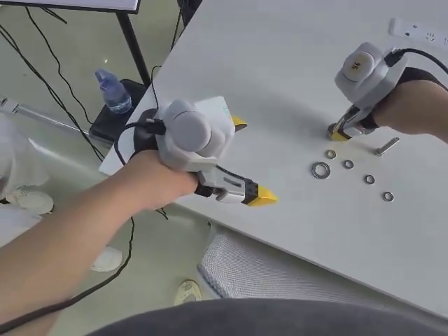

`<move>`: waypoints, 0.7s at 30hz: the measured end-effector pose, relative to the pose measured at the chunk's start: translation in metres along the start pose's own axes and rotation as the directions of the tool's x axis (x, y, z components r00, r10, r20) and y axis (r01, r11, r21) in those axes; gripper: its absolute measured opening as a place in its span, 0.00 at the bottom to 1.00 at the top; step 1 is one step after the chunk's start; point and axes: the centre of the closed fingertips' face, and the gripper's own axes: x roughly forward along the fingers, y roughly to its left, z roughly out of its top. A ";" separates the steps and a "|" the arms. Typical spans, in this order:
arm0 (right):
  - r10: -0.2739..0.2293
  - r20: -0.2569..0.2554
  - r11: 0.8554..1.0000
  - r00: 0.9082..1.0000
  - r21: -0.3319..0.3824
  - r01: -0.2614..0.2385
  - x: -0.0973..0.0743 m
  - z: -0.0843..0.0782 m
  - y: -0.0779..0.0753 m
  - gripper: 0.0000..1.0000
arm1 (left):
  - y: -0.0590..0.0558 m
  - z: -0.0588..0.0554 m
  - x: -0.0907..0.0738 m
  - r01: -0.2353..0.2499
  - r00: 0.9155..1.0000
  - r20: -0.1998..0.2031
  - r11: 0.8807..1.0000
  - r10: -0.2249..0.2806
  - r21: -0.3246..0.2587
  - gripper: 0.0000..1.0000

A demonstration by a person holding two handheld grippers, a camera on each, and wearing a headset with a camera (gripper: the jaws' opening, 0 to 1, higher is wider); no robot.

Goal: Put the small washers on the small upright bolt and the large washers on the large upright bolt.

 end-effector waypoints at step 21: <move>0.009 -0.008 0.999 1.000 -0.032 -0.009 -0.002 -0.002 0.000 0.33 | 0.000 0.005 -0.004 -0.008 1.000 0.018 1.000 0.008 0.003 0.83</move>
